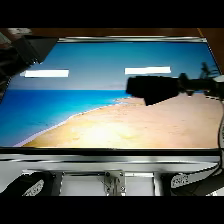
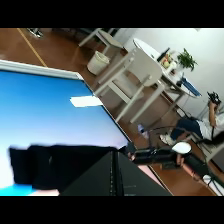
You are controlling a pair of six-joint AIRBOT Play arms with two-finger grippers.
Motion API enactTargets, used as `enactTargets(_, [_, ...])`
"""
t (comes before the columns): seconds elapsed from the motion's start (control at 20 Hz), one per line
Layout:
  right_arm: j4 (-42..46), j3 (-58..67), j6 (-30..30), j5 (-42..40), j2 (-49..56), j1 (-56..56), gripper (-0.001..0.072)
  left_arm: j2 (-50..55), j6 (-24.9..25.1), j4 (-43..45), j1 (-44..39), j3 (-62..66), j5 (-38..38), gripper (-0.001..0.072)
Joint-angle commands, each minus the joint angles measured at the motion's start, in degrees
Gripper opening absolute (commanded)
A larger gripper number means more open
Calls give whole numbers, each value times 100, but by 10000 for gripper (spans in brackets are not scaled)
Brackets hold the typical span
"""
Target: Fold the shirts.
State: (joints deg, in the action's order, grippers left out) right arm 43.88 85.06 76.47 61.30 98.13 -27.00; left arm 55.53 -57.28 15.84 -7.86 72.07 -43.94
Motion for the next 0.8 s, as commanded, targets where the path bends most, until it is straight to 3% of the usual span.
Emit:
enactTargets(0.0, [988,142,579,610,-210,-1543,68,184,-2,70,-485,-4,61,42])
enactTargets(0.3, [2835,83,1220,2463,-264,-2997,68,525,2,74,-966,-4,337,43])
enactTargets(0.55, [3261,-1259,1534,2459,-1025,-3134,68,546,337,94,-966,-2,463,43])
enactTargets(0.75, [3547,-2653,2190,1574,-1768,-3139,68,544,431,92,-966,-2,483,43])
